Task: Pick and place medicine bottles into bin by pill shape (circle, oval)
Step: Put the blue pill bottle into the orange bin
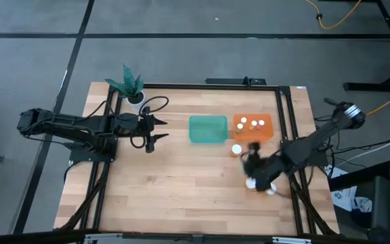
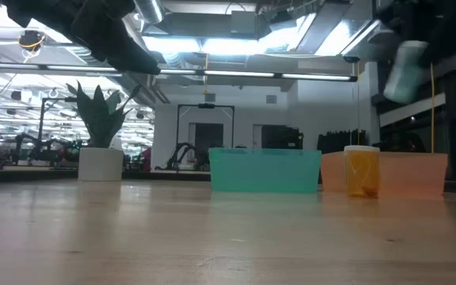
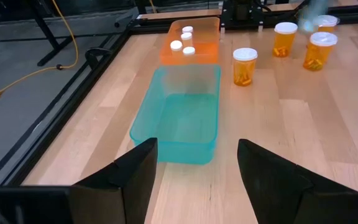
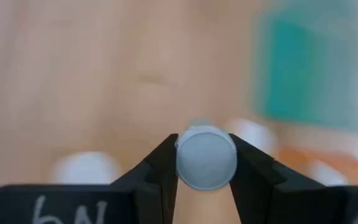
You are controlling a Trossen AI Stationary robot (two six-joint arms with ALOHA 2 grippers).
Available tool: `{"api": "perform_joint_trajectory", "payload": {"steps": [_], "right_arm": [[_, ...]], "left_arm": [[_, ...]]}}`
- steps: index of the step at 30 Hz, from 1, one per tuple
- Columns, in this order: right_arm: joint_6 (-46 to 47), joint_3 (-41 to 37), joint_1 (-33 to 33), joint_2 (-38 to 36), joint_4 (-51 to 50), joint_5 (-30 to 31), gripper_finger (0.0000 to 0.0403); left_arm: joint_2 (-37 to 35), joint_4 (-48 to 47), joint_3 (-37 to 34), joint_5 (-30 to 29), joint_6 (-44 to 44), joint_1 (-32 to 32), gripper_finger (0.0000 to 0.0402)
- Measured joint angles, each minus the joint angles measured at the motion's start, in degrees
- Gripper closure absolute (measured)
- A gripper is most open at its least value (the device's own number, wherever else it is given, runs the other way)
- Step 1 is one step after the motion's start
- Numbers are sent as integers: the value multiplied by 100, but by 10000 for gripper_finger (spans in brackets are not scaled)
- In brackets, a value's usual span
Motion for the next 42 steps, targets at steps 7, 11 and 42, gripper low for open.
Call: {"api": "perform_joint_trajectory", "payload": {"steps": [7, 11, 42], "right_arm": [[2276, 2, -289, -962, -1644, 1715, 286], [2966, -24, -1074, -1034, -1983, 1218, 287], [466, -237, -4229, -63, -675, -551, 287]], "left_arm": [[0, 1, 0, 0, 3, -1, 188], [0, 1, 0, -2, 4, 0, 188], [0, -3, 0, 0, 7, -2, 188]]}}
